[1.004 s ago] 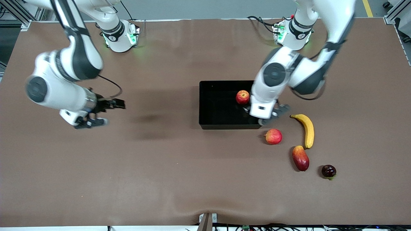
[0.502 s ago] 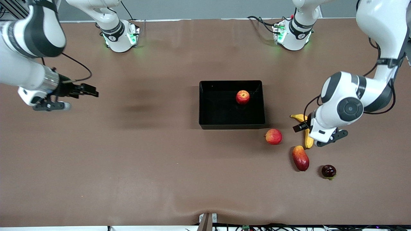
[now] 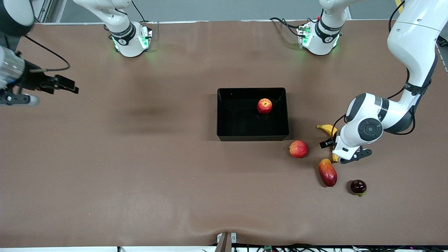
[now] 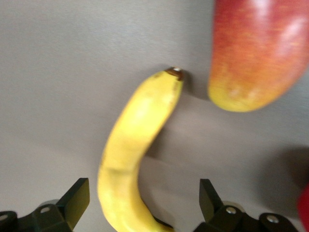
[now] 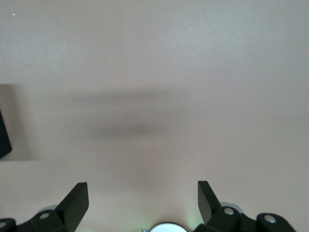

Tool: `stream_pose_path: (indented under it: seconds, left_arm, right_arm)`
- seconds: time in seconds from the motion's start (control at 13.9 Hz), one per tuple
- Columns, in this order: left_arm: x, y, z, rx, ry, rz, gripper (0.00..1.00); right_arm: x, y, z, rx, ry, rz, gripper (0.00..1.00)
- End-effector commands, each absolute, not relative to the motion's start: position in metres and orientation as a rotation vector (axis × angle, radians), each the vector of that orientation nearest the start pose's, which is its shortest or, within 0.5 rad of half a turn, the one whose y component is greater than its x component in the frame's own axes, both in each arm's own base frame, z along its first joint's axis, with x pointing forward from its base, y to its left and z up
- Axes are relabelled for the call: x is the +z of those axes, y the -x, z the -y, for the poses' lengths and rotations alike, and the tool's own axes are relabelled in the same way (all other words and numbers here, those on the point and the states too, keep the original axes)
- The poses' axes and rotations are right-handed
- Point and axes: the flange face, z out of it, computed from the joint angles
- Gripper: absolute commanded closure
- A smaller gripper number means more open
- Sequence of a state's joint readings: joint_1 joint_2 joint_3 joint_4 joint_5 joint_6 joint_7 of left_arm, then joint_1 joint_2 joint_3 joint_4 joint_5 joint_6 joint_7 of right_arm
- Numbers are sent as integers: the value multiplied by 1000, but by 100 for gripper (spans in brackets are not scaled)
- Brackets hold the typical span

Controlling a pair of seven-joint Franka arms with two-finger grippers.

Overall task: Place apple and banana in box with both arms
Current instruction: 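Lift the banana with the left gripper and carry it over the box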

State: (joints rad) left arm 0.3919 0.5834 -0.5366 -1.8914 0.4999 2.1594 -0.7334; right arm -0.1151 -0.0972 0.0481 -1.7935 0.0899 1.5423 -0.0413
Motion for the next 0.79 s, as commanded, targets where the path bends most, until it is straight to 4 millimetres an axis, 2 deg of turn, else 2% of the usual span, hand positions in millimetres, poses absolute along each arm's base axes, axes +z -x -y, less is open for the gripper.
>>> stream_pose_path:
  seconds: [0.0, 0.07, 0.14, 0.22, 0.29, 0.36, 0.43, 0.57, 0.72]
  left_arm:
    - [201, -604, 46, 183, 2943, 426, 0]
    - [194, -603, 45, 191, 2950, 416, 1]
    - [187, -603, 39, 201, 2949, 412, 7]
    - [182, -602, 32, 213, 2947, 415, 19]
    - [182, -601, 32, 213, 2947, 408, 43]
    - [184, -602, 31, 212, 2947, 412, 71]
    - [189, -602, 29, 209, 2940, 414, 98]
    - [208, -602, 31, 199, 2917, 413, 100]
    - [241, -598, 54, 213, 2890, 371, 100]
  right_arm:
    - [627, -507, 7, 210, 3065, 41, 0]
    - [642, -502, -2, 221, 3061, 111, 0]
    - [656, -500, -9, 205, 3060, 169, 0]
    - [665, -498, -9, 186, 3062, 176, 0]
    - [674, -499, -5, 158, 3069, 160, 0]
    - [680, -499, 4, 129, 3071, 132, 0]
    - [677, -502, 13, 125, 3073, 112, 0]
    - [664, -518, 22, 98, 3067, 79, 0]
    - [655, -530, 16, 47, 3072, 81, 0]
